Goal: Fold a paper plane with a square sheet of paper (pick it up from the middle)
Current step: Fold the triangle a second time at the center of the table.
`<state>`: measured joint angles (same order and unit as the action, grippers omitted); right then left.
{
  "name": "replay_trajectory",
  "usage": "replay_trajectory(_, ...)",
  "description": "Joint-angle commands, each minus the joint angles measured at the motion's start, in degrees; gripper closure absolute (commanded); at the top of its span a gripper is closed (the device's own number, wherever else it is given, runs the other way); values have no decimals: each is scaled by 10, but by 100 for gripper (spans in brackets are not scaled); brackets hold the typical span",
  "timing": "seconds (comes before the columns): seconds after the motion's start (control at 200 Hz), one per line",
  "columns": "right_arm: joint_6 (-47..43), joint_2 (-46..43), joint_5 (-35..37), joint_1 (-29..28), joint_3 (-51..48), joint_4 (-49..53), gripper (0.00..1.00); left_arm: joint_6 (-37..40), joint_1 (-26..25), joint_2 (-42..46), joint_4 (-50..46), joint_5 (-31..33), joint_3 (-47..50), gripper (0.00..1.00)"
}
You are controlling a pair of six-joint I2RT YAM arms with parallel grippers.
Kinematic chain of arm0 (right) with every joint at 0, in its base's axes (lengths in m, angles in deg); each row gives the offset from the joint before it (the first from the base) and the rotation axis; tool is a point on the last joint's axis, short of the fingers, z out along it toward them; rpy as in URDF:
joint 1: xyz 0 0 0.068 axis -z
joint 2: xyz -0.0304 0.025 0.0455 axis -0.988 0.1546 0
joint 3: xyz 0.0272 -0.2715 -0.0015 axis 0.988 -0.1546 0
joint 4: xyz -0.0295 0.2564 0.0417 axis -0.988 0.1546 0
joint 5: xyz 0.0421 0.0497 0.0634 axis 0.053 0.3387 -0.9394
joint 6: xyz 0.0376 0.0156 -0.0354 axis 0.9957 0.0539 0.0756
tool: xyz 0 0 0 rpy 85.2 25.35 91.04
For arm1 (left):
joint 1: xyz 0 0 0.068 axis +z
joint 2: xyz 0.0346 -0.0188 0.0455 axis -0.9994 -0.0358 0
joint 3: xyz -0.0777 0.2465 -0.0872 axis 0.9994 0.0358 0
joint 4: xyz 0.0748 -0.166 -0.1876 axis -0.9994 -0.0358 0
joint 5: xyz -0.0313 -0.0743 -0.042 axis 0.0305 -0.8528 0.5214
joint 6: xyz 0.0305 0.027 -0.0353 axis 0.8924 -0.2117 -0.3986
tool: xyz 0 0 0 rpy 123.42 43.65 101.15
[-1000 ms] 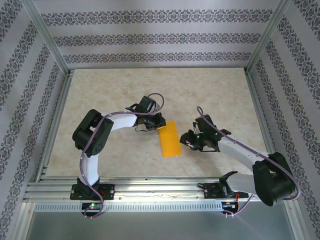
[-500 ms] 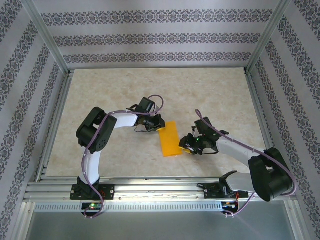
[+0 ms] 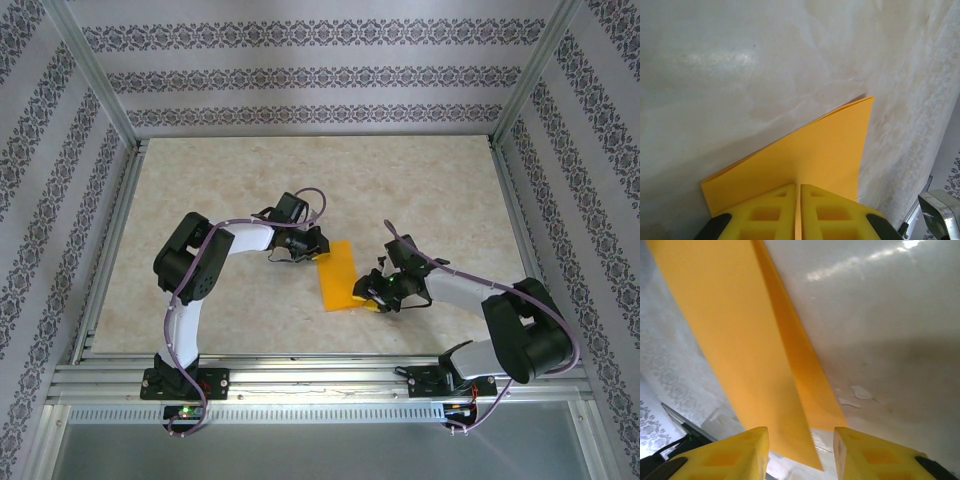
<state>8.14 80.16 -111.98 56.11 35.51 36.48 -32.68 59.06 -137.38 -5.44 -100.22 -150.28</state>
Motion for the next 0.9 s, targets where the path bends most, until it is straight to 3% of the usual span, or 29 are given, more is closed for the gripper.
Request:
replay_trajectory(0.0,14,10,-38,-2,17,-48,62,21,7,-20,-13,-10,-15,90)
replay_trajectory(0.55,-29,76,-85,38,47,-102,61,136,7,-61,-98,-42,-107,90)
replay_trajectory(0.894,-41,118,-103,55,71,-137,70,170,5,-59,-95,-42,-140,89)
